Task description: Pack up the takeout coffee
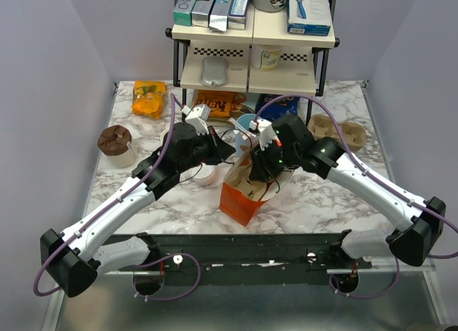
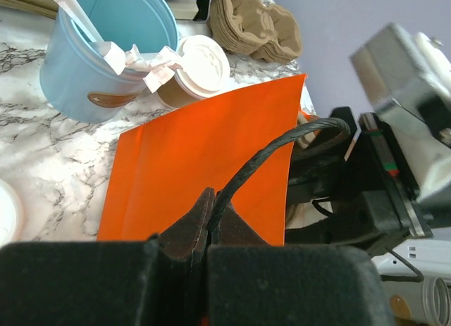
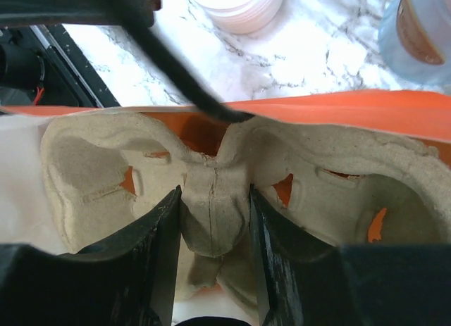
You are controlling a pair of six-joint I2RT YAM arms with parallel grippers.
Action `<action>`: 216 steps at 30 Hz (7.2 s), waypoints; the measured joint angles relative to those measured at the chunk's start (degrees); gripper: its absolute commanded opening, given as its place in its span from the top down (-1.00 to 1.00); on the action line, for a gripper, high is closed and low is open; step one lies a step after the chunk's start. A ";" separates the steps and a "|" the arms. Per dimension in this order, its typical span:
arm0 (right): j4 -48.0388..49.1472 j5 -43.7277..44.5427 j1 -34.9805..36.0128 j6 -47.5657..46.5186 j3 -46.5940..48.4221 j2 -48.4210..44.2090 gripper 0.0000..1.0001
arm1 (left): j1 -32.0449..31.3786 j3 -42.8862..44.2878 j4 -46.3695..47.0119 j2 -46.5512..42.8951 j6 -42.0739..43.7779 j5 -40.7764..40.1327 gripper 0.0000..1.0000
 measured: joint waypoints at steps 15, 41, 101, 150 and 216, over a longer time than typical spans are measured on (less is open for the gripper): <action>-0.11 4.28 6.84 -1.40 -0.26 -3.28 0.12 | 0.00 -1.44 -2.58 -0.87 -4.63 -7.26 1.00; 0.50 12.55 16.13 -14.49 -3.80 -7.26 0.14 | -0.02 -2.01 -6.34 -0.07 -7.04 -12.96 1.00; 1.84 17.92 11.76 25.92 -9.05 3.65 0.00 | -1.64 -6.21 0.02 -8.39 -4.63 -10.73 1.00; 0.87 33.22 11.67 15.32 7.80 -20.92 -1.00 | -5.18 -6.10 -1.90 -7.85 -7.91 -15.76 1.00; -16.70 29.05 -1.20 21.35 9.14 1.60 0.99 | -15.15 1.99 -13.81 -11.98 2.62 -18.36 -0.98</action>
